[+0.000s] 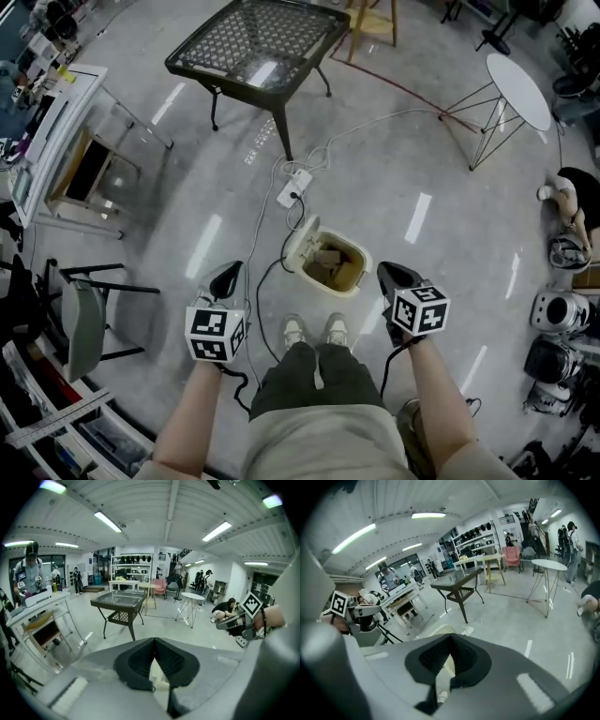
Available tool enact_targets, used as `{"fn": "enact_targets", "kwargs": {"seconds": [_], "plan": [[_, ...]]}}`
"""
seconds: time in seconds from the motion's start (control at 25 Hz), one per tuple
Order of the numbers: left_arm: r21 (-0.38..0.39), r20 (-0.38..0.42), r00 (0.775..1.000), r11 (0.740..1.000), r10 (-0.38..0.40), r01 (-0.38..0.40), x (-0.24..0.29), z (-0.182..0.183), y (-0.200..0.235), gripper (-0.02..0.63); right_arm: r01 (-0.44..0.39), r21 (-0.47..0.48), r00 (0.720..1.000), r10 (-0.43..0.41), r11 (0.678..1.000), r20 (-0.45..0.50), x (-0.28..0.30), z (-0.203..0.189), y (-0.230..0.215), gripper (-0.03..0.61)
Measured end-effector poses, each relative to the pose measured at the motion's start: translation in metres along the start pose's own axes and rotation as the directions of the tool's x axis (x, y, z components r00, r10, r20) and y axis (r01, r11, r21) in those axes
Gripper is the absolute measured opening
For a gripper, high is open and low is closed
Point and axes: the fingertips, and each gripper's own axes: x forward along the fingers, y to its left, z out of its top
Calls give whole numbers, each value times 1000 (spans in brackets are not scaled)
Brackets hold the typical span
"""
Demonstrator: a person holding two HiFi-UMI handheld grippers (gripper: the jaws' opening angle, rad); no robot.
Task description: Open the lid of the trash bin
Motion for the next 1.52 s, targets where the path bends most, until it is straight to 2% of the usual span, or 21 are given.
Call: {"fn": "enact_targets", "kwargs": {"seconds": [0.28,0.52,0.64,0.76,0.96,1.08,1.2,1.28,1.36,1.52], "plan": [[77,179,984,997,-21,7,-61,96,-14,3,-47,-140,978,74,989,193,-98,99,69,3],[137,265,963,990,-52,16,-114,143,-28,3,-21,-263,926,118,964,359,-178,166,118,3],[173,305,949,984,-83,30,-141,170,-39,3,-17,-291,888,148,957,435,-211,191,144,3],[233,364,926,972,-103,16,-169,200,-51,3,-14,-315,854,175,949,490,-238,210,169,3],[283,437,890,959,-131,2,-212,233,-62,3,16,-420,820,229,907,526,-273,228,211,3],[290,462,878,957,-127,-14,-228,241,-58,3,31,-452,798,250,892,549,-289,238,229,3],[286,474,873,958,-120,-24,-234,242,-51,3,29,-473,797,265,880,543,-295,243,241,3],[272,467,877,962,-111,-23,-233,238,-47,3,29,-480,800,268,877,537,-294,242,243,3],[269,458,883,963,-103,-28,-230,236,-44,3,23,-477,805,266,879,530,-291,240,241,3],[286,463,879,958,-112,-28,-226,241,-46,3,19,-460,816,252,888,520,-284,236,236,3]]}}
